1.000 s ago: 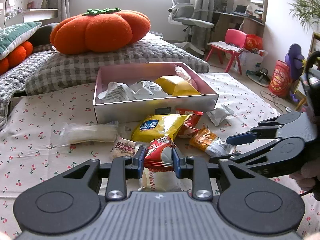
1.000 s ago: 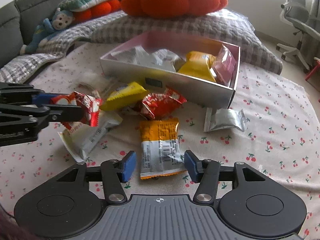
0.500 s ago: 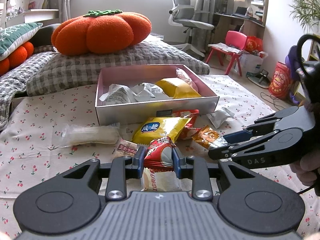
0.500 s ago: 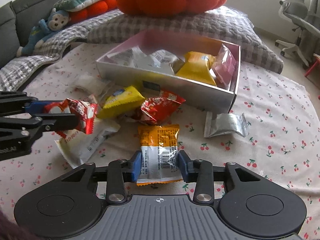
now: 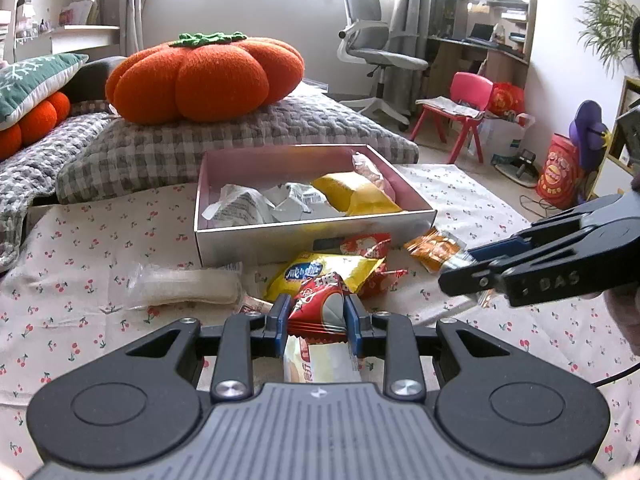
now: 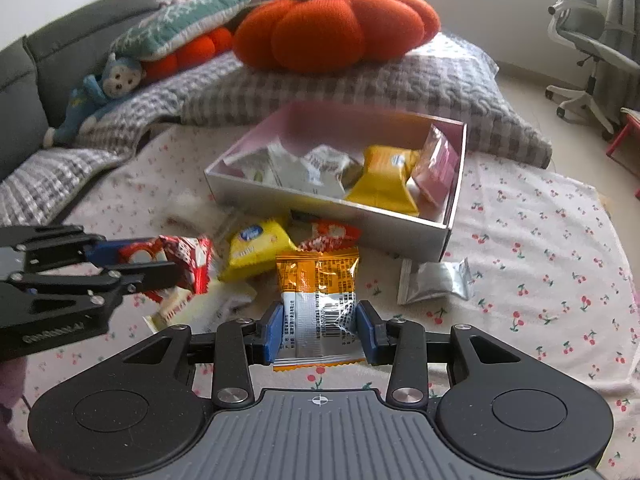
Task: Organize snacks
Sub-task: 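Carry both packets into the pink box and lower them inside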
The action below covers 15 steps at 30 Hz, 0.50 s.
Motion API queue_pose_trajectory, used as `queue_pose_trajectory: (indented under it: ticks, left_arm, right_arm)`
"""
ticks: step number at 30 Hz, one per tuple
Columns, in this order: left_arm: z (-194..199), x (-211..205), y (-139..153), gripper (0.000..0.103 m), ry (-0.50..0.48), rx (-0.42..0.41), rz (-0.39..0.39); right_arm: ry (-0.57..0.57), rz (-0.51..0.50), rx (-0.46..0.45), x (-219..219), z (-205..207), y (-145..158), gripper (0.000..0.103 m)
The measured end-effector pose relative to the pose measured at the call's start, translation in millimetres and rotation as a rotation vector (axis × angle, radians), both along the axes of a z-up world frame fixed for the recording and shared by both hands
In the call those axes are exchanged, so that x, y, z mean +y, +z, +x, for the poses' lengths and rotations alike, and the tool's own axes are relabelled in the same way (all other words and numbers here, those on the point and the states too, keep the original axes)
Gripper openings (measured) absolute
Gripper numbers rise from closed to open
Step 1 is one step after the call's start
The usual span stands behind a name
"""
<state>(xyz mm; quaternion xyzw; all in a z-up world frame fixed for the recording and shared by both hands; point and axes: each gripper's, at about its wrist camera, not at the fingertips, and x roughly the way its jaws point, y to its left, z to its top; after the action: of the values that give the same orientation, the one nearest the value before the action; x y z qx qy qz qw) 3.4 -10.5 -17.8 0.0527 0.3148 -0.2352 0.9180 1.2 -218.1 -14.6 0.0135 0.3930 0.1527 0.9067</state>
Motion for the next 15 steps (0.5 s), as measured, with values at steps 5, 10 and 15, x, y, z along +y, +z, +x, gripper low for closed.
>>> queue_pose_trajectory:
  ticks: [5,10,15]
  left_arm:
    - [3.2,-1.3,6.9,0.026,0.015,-0.019,-0.013]
    - [12.8,0.1,16.3,0.026,0.041,-0.025,-0.050]
    - [30.2,-1.4,20.1,0.026,0.079,-0.009,-0.076]
  right_arm:
    - [-0.026,0.039,-0.031,-8.0,-1.5,14.5,0.038]
    - [-0.062,0.071,-0.046,-16.4,7.3,21.6,0.038]
    - [-0.107,0.095,-0.043,-22.6,21.1,21.9,0.038]
